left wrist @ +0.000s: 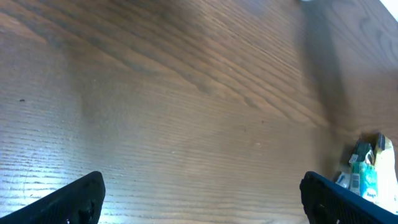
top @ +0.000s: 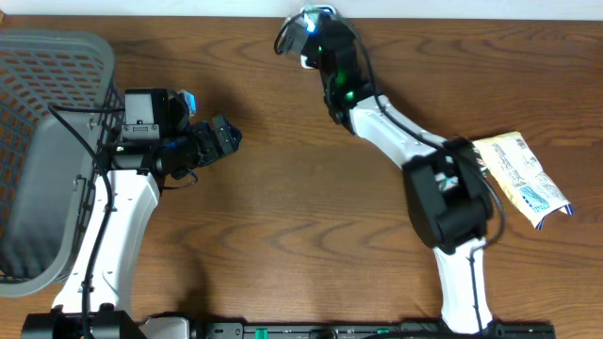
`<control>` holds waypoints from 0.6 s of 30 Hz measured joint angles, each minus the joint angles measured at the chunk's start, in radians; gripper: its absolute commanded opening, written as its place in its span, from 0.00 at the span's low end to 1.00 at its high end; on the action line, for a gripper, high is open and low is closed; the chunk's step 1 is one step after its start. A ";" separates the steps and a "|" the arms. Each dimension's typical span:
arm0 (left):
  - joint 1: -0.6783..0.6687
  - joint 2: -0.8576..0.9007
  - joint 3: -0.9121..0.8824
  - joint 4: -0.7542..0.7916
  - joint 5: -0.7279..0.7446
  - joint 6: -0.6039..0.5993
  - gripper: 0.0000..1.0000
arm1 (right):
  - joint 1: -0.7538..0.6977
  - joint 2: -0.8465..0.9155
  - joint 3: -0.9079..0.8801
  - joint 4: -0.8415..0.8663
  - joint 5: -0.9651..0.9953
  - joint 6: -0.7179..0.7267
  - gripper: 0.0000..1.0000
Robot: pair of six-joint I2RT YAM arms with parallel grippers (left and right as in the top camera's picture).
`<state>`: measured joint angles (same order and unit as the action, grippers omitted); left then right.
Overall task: Scan the item barcode
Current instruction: 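Hold the green pack against the white scanner window, then carry the green pack right and set it down beside the other packs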
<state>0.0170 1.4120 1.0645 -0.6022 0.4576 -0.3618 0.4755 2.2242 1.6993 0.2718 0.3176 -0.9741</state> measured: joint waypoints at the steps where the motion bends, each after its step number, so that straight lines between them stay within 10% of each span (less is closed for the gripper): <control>1: 0.000 0.000 0.000 0.000 0.000 0.000 0.99 | -0.001 -0.053 -0.001 -0.069 -0.010 0.039 0.01; 18: 0.000 0.000 0.000 0.002 0.000 0.000 0.99 | -0.151 -0.645 0.020 -1.267 -0.191 1.013 0.01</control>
<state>0.0170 1.4120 1.0645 -0.6003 0.4572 -0.3614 0.3248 1.5791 1.7191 -0.9955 0.1265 0.0387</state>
